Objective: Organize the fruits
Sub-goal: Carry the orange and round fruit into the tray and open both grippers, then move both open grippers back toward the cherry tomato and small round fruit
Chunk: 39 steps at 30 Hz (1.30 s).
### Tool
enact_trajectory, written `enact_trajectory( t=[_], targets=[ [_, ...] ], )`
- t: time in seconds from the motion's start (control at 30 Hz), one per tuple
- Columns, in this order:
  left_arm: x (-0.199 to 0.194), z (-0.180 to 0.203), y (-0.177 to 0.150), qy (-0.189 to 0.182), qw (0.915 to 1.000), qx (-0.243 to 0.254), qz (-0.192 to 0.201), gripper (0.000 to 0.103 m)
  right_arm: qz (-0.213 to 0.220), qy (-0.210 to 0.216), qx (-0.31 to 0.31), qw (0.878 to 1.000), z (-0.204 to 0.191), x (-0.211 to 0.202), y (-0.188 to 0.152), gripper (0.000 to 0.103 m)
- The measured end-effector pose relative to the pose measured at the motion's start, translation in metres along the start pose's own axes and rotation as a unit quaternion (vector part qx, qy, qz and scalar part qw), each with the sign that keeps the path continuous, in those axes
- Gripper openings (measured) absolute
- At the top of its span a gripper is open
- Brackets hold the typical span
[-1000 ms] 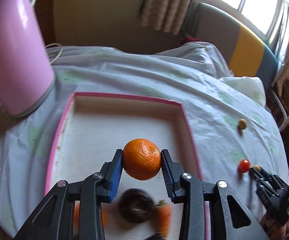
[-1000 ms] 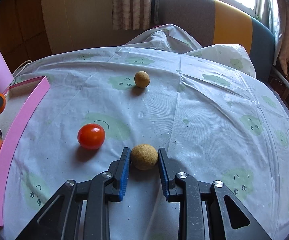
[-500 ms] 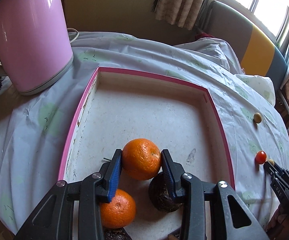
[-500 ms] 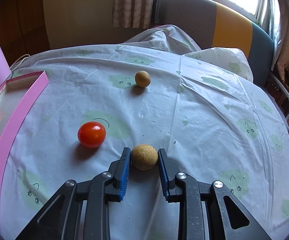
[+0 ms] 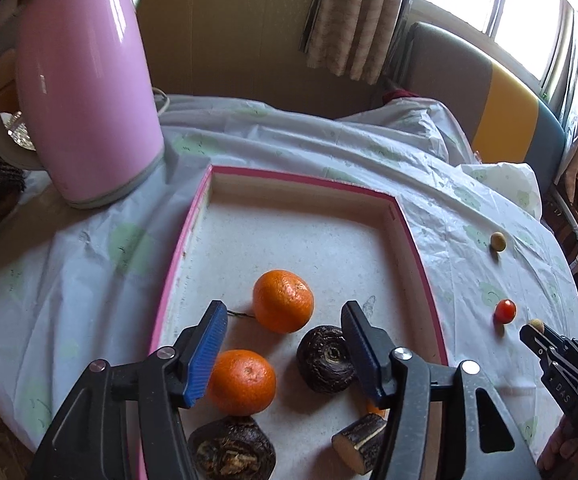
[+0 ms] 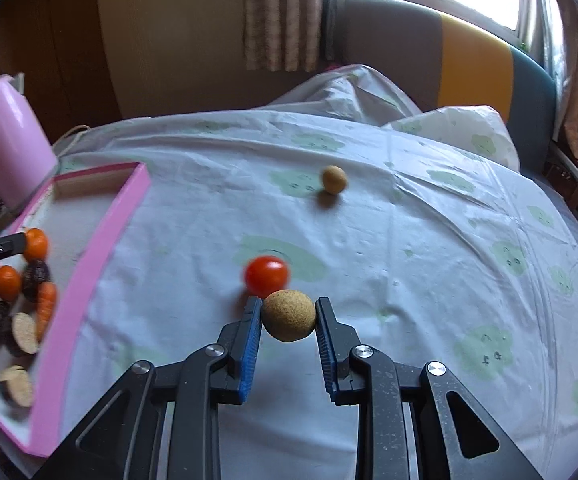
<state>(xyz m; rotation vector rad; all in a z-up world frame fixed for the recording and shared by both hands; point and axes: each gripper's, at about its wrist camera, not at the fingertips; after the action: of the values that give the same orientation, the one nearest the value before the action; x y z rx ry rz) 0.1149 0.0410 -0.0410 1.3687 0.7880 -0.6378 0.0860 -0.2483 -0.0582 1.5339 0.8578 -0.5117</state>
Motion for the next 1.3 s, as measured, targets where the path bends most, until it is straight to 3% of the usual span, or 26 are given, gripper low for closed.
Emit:
enact_trajectory(
  t=[0.1, 0.4, 0.47, 0.57, 0.7, 0.9, 1.03, 1.3],
  targets=[
    [-0.015, -0.006, -0.002, 0.003, 0.9997, -0.006, 0.022, 0.063, 0.005, 0.039, -0.017, 0.999, -0.027, -0.005, 0.006, 0.027],
    [-0.052, -0.024, -0.013, 0.094, 0.9916, -0.005, 0.089, 0.064, 0.001, 0.129, -0.057, 0.990, -0.099, -0.004, 0.015, 0.027],
    [-0.057, -0.033, -0.015, 0.080, 0.9920, -0.021, 0.095, 0.064, -0.005, 0.141, -0.065, 0.988, -0.113, 0.002, 0.015, 0.027],
    [-0.053, -0.043, -0.016, 0.036, 0.9963, -0.039, 0.067, 0.064, -0.028, 0.150, -0.090, 0.984, -0.136, 0.019, 0.013, 0.027],
    [-0.049, -0.044, -0.023, 0.017, 0.9978, -0.034, 0.055, 0.062, -0.050, 0.141, -0.125, 0.981, -0.153, 0.028, 0.007, 0.027],
    [-0.051, -0.040, -0.026, 0.006, 0.9980, -0.030, 0.055, 0.061, -0.069, 0.131, -0.131, 0.980, -0.154, 0.035, -0.002, 0.028],
    [-0.054, -0.039, -0.027, 0.003, 0.9980, -0.032, 0.055, 0.075, -0.071, 0.128, -0.125, 0.981, -0.152, 0.036, -0.005, 0.028],
    [-0.062, -0.032, -0.028, 0.009, 0.9978, -0.017, 0.063, 0.080, -0.062, 0.135, -0.110, 0.983, -0.149, 0.031, -0.005, 0.038]
  ],
)
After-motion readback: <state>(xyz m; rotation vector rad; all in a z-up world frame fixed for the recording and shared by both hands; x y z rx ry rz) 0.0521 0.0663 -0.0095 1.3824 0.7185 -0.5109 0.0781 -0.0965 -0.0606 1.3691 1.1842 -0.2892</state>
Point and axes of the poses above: each gripper's, at about its wrist camera, not at the fingertips, and x roughly the way its jaws point, z to its right, y to its top, and after that the axes turned 8 degrees about y, right-handed
